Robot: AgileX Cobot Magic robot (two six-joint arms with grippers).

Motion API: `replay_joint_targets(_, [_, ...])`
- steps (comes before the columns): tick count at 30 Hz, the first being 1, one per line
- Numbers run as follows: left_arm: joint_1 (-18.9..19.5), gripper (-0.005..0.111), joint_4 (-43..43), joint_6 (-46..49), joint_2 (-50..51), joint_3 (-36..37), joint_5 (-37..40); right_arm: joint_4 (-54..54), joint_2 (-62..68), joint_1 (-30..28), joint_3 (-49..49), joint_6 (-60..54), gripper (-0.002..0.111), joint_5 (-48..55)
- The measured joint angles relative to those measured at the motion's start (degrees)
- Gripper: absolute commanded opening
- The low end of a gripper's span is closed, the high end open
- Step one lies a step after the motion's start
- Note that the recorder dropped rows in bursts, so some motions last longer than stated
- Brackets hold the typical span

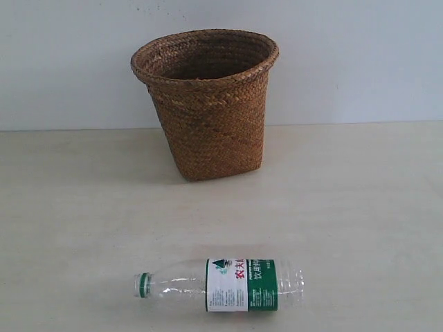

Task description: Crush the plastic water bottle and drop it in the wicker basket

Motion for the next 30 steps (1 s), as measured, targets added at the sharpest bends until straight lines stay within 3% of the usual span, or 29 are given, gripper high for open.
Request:
replay_joint_targets(12, [-0.15,0.004,2.34,15.08,13.59,-10.31,20.27,-0.12,14.12,1.49,-10.18,-12.36,0.000,13.35])
replay_joint_targets(17, [-3.70,0.004,-0.67,26.67,18.42,-13.54,27.74,-0.12,20.41,5.54,-15.90,-17.99,0.000,22.79])
replay_joint_targets(23, [-8.45,0.004,-7.75,41.69,26.11,-18.47,39.10,0.66,28.32,10.26,-22.55,-23.60,0.000,36.14])
replay_joint_targets(30, [-9.50,0.004,-21.51,59.46,34.49,-21.98,49.92,6.25,36.37,15.68,-26.47,-31.03,0.000,44.04])
